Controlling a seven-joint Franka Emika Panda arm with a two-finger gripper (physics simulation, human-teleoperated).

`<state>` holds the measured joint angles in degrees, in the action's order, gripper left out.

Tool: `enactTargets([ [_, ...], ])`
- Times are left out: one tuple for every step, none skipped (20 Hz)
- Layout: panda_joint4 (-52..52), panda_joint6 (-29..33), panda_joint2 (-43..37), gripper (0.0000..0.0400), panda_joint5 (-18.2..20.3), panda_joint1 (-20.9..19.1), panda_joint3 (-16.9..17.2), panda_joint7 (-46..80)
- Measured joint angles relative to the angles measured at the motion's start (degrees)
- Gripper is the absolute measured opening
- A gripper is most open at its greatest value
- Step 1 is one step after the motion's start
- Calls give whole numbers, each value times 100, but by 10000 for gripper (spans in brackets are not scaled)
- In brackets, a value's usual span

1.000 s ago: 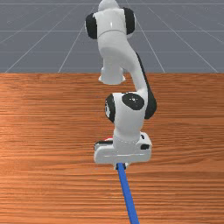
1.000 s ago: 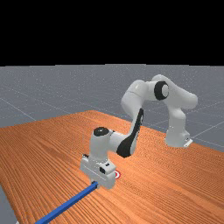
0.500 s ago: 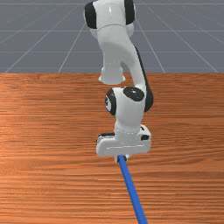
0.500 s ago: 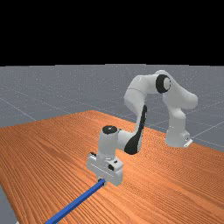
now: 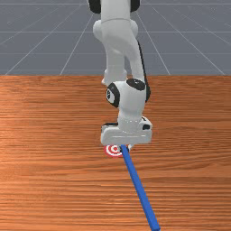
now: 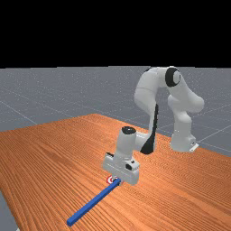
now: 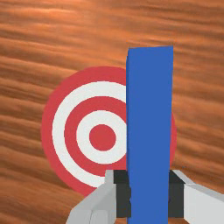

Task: Pull the pivot to the target area

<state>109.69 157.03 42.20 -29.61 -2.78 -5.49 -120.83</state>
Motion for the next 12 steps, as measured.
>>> enactTargets([
  [-112, -212, 54, 72, 219, -228, -271, -304],
  [-61, -188, 18, 96, 220, -234, -289, -302],
  [69, -97, -37, 95, 267, -326, -377, -366],
  [197, -33, -100, 96, 240, -317, -355, -326],
  [318, 24, -161, 96, 201, -293, -316, -271],
  [433, 82, -216, 96, 176, -287, -297, -237],
  [510, 102, -266, 96, 96, -196, -196, -126],
  [563, 79, -310, 96, 30, -115, -113, -35],
  [667, 52, -372, 95, 47, -135, -135, -48],
  [886, 246, -480, 93, -130, 19, 48, 179],
  [1122, 267, -601, 95, -65, -79, -46, 104],
  [1339, 273, -721, 95, -66, -87, -54, 117],
])
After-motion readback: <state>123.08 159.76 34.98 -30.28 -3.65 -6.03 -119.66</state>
